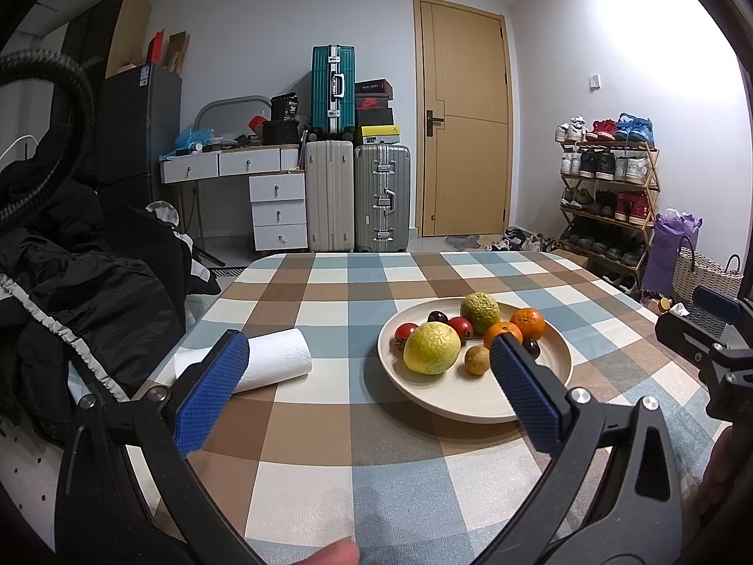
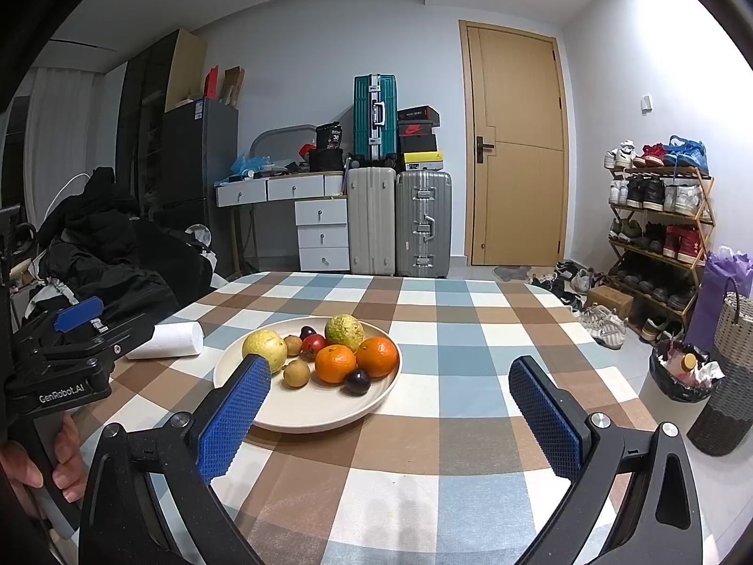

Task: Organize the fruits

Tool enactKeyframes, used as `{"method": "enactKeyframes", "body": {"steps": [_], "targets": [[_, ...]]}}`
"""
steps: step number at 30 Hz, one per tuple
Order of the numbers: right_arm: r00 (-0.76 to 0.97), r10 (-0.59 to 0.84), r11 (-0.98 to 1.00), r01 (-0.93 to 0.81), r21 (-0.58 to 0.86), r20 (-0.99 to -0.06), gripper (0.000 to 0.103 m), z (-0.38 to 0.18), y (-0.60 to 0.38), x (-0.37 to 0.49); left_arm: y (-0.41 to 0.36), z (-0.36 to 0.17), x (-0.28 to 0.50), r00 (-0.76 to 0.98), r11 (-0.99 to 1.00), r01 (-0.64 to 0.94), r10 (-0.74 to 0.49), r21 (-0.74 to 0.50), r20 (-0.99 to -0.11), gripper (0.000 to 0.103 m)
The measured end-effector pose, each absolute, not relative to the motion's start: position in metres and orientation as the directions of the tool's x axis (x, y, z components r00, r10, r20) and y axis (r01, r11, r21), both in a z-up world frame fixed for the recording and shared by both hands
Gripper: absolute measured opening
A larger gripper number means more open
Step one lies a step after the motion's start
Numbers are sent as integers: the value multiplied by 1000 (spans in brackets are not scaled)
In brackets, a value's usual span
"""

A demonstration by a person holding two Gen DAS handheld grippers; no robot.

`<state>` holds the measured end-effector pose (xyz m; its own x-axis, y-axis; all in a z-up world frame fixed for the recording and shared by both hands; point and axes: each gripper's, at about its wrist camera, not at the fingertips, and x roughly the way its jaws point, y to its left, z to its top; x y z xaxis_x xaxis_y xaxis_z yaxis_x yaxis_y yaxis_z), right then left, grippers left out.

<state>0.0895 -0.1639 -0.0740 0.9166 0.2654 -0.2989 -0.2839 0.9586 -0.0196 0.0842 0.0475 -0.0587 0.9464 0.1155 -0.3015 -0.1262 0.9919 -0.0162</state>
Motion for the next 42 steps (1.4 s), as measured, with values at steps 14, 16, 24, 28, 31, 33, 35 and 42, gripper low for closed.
{"method": "enactKeyframes", "body": {"steps": [14, 16, 24, 28, 31, 33, 35, 42], "targets": [[917, 262, 960, -280, -19, -299, 103, -73, -165, 90, 47, -58, 84, 946, 992, -126, 115, -16, -303, 102], [918, 260, 960, -278, -19, -298, 103, -73, -166, 89, 47, -59, 84, 946, 992, -126, 115, -16, -302, 102], [919, 259, 961, -277, -19, -298, 103, -72, -168, 88, 47, -59, 84, 946, 992, -126, 115, -16, -302, 102], [919, 259, 961, -277, -18, -298, 103, -72, -168, 89, 47, -59, 84, 946, 992, -126, 115, -16, -302, 102], [919, 259, 961, -277, -18, -298, 103, -72, -168, 88, 47, -59, 84, 946, 992, -126, 115, -16, -302, 102], [919, 259, 961, -277, -18, -298, 103, -72, -168, 89, 47, -58, 84, 946, 992, -126, 115, -16, -302, 102], [919, 259, 961, -277, -18, -298, 103, -72, -168, 89, 47, -58, 84, 946, 992, -126, 115, -16, -302, 102], [919, 259, 961, -277, -18, -298, 103, -72, -168, 88, 47, -58, 83, 946, 992, -126, 115, -16, -302, 102]]}}
